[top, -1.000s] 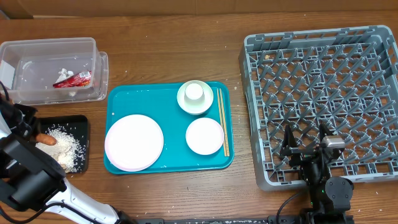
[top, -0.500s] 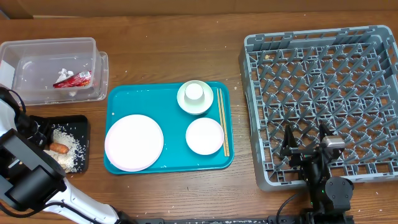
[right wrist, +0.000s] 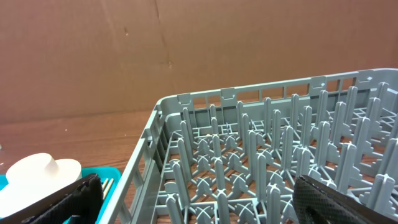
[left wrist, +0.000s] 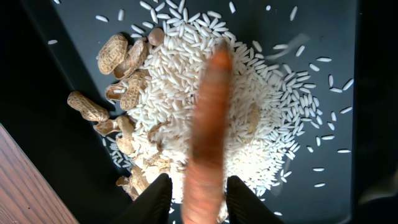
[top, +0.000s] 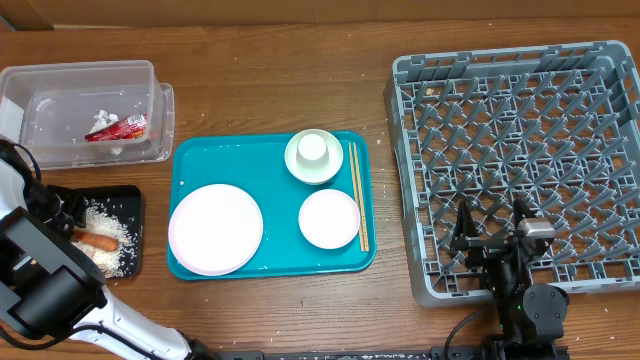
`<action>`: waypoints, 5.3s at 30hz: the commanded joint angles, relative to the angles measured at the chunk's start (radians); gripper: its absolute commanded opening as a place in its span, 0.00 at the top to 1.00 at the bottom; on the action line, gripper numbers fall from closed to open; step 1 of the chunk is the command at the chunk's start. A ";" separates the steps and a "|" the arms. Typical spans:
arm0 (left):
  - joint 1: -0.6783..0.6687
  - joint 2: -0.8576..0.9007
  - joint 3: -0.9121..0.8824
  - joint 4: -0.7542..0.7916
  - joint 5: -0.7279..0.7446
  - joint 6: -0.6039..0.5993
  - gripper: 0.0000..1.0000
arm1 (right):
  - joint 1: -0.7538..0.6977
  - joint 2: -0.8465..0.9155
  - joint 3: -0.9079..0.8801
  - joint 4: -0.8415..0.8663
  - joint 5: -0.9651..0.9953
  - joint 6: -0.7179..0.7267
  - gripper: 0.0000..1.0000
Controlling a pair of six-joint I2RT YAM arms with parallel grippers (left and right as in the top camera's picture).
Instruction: Sort waste into correct bins and load items into the dishwasher
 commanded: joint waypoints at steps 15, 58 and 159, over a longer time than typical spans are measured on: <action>-0.003 0.005 0.089 -0.101 0.140 0.029 0.66 | -0.002 -0.005 -0.010 0.006 0.005 0.002 0.00; -0.959 -0.267 0.026 -0.167 0.109 0.124 0.00 | -0.002 -0.005 -0.010 0.006 0.005 0.002 0.00; -0.270 -0.266 0.016 -0.217 0.243 0.043 0.00 | -0.002 0.042 0.211 0.135 -0.766 0.759 0.00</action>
